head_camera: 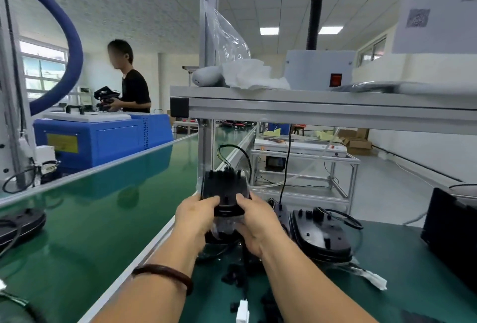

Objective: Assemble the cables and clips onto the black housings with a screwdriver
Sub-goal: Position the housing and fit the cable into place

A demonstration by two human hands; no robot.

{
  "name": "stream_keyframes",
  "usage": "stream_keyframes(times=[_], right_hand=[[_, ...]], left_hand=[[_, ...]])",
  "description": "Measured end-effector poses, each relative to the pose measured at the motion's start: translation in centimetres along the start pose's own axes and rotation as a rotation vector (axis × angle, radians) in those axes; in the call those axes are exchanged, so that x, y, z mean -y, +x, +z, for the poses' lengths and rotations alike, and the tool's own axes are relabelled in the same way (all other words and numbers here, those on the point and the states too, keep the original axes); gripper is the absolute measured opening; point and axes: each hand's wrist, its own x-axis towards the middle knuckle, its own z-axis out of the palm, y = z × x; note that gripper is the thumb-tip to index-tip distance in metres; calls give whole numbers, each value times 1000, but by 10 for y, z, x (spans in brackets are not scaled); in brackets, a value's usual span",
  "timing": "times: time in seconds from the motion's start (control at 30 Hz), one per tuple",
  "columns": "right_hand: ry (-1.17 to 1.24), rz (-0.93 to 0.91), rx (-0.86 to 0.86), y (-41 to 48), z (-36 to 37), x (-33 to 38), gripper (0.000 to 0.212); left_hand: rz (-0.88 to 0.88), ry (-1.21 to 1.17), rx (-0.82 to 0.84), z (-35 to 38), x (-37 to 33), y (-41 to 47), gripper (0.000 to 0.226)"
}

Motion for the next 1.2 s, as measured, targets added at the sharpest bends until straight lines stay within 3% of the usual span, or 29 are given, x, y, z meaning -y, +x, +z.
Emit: stream_keyframes(times=[0.1,0.2,0.27,0.33,0.4,0.47,0.53,0.63,0.8,1.0,1.2], right_hand=[[105,-65,14,-35,-16,25,22],[180,-87,20,-76,-42,42,22],[216,-80,10,-105,-61,50,23],[235,-84,8,-134,-78,54,25],[234,-94,-10,-159,-95,56,28],[208,-92,-23,-182,-110,56,32],[205,-79,-62,-203,-125,55,31],[214,-48,-163,-235,-148,50,30],[64,40,-303,-281,-172,29,37],[-93,60,-332,-305,-179,9,36],[-415,190,-227,-312,-182,6,47]], left_hand=[[41,-67,81,6,-2,-32,3],[50,-208,103,11,1,-56,9],[-112,-370,144,13,5,-64,25],[-378,-516,225,16,6,-68,58],[-582,-609,414,22,7,-73,78],[-640,-622,592,33,8,-77,86],[-590,-558,691,43,8,-83,81],[-488,-360,711,60,12,-97,58],[-525,-86,705,86,30,-138,30],[-534,58,678,94,49,-161,37],[-106,259,451,92,67,-169,23]])
